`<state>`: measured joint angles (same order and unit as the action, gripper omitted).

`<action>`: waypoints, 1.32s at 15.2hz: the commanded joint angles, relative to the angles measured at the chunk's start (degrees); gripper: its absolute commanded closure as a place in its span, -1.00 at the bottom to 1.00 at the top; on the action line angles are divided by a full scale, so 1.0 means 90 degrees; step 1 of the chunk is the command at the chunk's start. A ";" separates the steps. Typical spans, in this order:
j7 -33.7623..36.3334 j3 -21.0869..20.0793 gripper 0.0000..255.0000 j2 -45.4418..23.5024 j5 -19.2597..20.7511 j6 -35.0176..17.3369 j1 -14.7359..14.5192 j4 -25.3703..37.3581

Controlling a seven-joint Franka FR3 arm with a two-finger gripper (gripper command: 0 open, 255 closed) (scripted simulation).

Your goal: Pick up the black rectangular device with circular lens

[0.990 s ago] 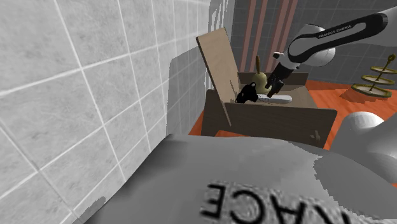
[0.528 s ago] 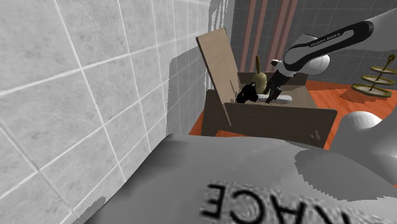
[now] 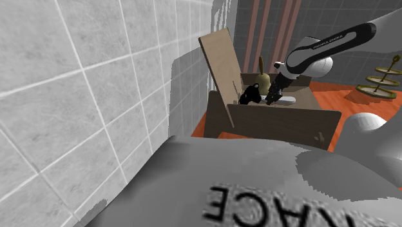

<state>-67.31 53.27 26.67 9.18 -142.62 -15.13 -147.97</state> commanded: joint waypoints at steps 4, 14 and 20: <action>0.0000 -0.0002 1.00 0.0003 0.0004 0.0003 0.0005 -0.0005; 0.0352 -0.0595 1.00 0.0506 0.0182 0.0977 0.0346 0.0467; 0.0479 -0.0830 1.00 0.0693 0.0201 0.1455 0.0430 0.0758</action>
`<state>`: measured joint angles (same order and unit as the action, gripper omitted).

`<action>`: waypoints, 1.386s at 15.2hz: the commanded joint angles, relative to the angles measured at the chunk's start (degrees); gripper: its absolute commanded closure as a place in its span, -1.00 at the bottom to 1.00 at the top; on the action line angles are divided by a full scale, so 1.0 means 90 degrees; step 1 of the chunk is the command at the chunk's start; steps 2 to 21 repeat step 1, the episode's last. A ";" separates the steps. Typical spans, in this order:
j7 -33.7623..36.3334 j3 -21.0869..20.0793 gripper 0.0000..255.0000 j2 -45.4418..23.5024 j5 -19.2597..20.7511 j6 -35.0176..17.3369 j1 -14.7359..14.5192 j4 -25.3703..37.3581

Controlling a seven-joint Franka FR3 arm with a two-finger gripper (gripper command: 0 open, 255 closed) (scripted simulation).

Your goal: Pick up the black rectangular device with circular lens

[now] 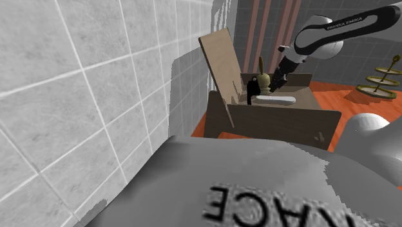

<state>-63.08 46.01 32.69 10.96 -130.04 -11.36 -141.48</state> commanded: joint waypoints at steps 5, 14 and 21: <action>0.0009 -0.0022 1.00 0.0023 0.0002 0.0057 0.0011 0.0037; 0.0009 -0.0022 1.00 0.0023 0.0002 0.0057 0.0011 0.0037; 0.0009 -0.0022 1.00 0.0023 0.0002 0.0057 0.0011 0.0037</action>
